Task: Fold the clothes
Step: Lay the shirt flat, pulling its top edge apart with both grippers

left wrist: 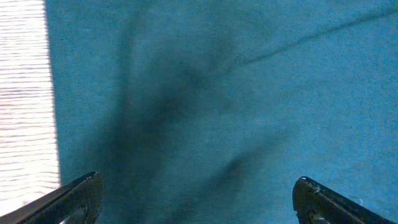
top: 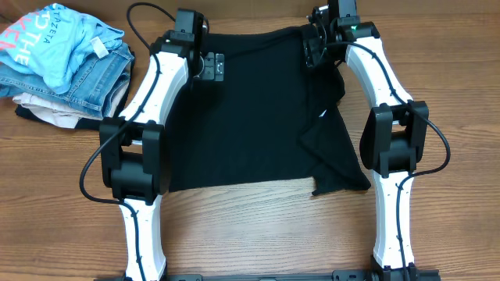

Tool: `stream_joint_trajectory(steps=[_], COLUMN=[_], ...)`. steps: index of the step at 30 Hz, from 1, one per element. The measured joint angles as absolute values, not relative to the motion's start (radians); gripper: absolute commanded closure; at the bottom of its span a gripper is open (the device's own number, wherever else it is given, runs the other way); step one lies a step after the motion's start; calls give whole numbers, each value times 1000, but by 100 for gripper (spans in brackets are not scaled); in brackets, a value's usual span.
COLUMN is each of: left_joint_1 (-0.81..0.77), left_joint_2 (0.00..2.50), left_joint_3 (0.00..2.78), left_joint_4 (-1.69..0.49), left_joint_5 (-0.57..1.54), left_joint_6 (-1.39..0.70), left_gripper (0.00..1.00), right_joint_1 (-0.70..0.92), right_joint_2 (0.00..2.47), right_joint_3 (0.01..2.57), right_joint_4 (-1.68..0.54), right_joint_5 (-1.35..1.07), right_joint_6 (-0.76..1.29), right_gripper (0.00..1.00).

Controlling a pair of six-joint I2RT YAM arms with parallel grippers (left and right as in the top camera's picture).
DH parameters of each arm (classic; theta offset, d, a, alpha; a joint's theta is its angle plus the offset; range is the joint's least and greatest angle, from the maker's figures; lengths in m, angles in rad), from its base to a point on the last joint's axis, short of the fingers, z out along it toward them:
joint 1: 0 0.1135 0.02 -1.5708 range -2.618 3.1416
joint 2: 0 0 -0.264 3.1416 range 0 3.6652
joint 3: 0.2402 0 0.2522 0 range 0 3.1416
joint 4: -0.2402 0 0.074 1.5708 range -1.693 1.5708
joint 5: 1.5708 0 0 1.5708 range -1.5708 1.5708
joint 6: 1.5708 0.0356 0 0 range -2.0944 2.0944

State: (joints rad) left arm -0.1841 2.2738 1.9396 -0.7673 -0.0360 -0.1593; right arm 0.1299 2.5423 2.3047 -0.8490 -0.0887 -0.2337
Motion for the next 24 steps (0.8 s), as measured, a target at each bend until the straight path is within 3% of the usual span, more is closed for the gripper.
stream_joint_trajectory(steps=[6,9,12,14,19,24], left_joint_1=[-203,-203,-203,-203,-203,-203], left_joint_2=[2274,2274,2274,2274,2274,2274], left_joint_3=[1940,1940,1940,1940,1940,1940], left_joint_4=[-767,-767,-768,-767,-767,-762], left_joint_5=[-25,-25,-25,-25,-25,-25], left_joint_6=[-167,-167,-167,-167,-166,-166], left_gripper=[0,0,0,0,0,0], right_joint_1=[120,106,104,105,105,91], right_joint_2=[2543,2543,2543,2543,2564,2602], right_joint_3=[2305,2305,2304,2305,2305,2304], right_joint_4=[-815,-860,-853,-813,-777,-673], right_joint_5=[4,17,16,15,15,15], right_joint_6=[-172,25,207,250,247,233], right_gripper=[42,33,34,41,50,83])
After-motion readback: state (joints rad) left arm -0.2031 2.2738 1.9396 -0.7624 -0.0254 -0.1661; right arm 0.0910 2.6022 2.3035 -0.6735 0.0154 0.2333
